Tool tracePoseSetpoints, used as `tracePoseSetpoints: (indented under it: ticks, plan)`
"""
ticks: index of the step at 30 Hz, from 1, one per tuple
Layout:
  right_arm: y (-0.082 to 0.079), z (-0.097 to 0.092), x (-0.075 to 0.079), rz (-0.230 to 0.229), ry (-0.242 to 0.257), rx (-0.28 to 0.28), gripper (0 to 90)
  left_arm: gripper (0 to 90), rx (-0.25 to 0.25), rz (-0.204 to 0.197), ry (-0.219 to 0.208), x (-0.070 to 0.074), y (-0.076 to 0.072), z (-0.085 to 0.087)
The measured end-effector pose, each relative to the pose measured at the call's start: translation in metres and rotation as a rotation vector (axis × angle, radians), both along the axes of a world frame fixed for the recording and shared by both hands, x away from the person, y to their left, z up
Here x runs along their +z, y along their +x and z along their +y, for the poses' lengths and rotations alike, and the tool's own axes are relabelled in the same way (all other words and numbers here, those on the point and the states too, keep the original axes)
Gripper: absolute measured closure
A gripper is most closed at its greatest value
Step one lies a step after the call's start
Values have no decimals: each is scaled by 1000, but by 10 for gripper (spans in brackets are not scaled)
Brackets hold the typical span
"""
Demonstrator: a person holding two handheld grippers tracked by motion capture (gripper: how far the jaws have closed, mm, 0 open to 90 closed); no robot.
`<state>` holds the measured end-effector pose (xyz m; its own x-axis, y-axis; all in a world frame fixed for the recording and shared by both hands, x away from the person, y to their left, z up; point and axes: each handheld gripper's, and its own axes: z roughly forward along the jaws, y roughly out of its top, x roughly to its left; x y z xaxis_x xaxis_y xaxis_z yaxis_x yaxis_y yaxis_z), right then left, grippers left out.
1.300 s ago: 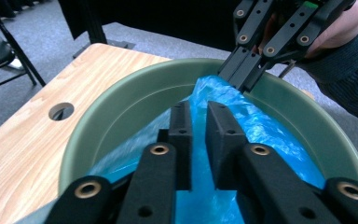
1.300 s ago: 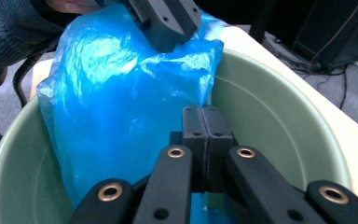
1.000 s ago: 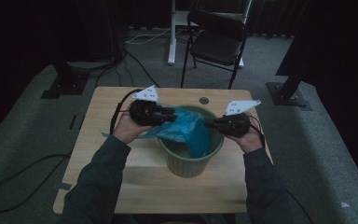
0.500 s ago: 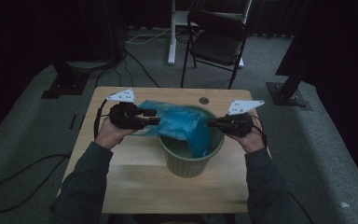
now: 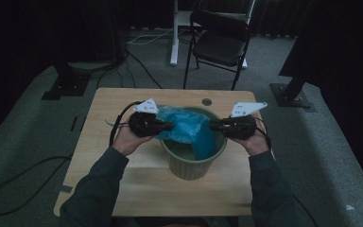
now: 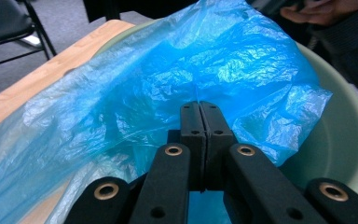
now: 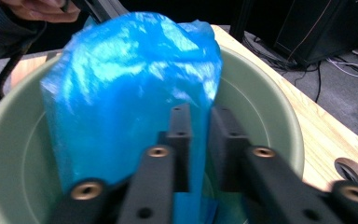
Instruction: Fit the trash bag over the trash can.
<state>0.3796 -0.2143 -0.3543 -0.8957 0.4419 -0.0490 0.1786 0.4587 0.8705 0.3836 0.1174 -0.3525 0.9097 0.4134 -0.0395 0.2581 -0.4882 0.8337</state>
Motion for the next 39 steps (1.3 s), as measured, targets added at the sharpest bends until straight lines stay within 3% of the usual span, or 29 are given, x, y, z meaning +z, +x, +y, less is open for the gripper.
tracePoseSetpoints:
  ticks: [5, 13, 20, 22, 25, 28, 31, 35, 39]
  plan:
    - [-4, -2, 8, 11, 34, 21, 573, 894, 36, -13, 7, 1, 2, -2]
    - [-10, 15, 15, -6, 31, 61, 521, 894, 52, -37, -6, 6, 0, -11]
    - [-14, 30, 20, 1, 62, 127, 505, 894, 66, -41, -29, 9, 0, -16]
    - [-14, 35, 20, 0, 41, 132, 533, 894, 57, -43, -40, 10, -2, -17]
    - [-14, 40, 16, -2, 0, 142, 729, 894, 54, -49, -46, 12, -4, -14]
    - [-16, 43, 13, -15, -43, 143, 840, 884, 51, -45, -60, 14, -5, -7]
    - [-17, 44, 12, -28, -57, 142, 870, 817, 66, -50, -79, 16, -6, 3]
    - [-18, 42, 12, -39, -57, 140, 873, 768, 121, -46, -116, 20, -3, 22]
    - [-19, 37, 10, -43, -44, 135, 874, 740, 164, -29, -111, 21, 2, 34]
